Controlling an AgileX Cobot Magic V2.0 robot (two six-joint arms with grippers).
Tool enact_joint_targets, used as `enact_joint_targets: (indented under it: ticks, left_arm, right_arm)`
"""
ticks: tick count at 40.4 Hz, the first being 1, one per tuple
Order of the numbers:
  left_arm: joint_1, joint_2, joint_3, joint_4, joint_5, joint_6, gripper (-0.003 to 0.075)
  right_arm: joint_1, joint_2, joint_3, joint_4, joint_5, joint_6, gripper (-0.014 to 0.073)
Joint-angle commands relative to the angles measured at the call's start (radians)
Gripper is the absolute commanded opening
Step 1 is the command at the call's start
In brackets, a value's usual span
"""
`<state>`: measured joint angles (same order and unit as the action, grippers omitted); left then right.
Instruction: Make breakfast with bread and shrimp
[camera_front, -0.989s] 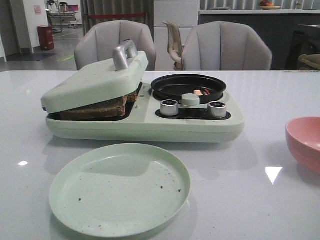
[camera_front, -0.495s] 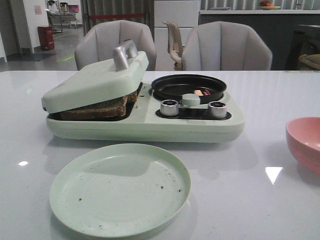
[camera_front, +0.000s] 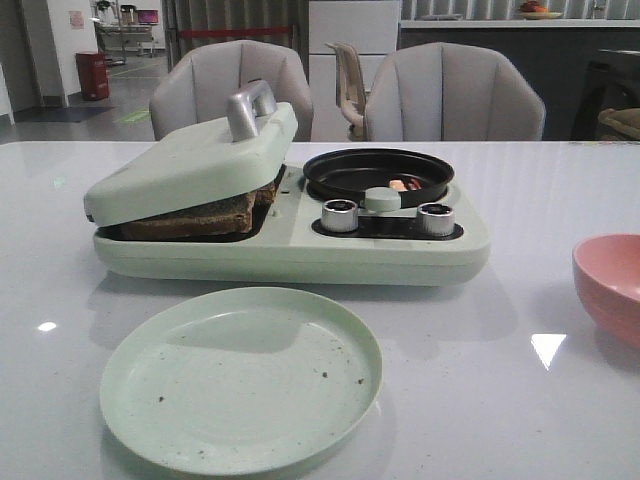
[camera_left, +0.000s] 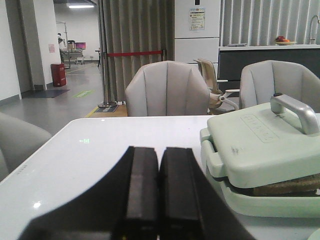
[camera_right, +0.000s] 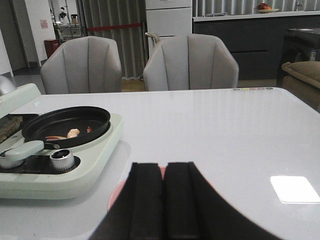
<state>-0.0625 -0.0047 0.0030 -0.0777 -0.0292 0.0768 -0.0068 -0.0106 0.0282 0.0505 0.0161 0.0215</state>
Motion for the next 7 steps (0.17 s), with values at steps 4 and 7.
enact_joint_targets:
  ticks: [4, 7]
  left_arm:
    - [0.004, -0.021, 0.005, 0.000, -0.089, -0.002, 0.0100]
    - [0.004, -0.021, 0.005, 0.000, -0.089, -0.002, 0.0100]
  right_arm:
    - [0.000, -0.021, -0.018, -0.001, -0.095, -0.003, 0.0036]
    - [0.000, -0.021, -0.018, -0.001, -0.095, -0.003, 0.0036]
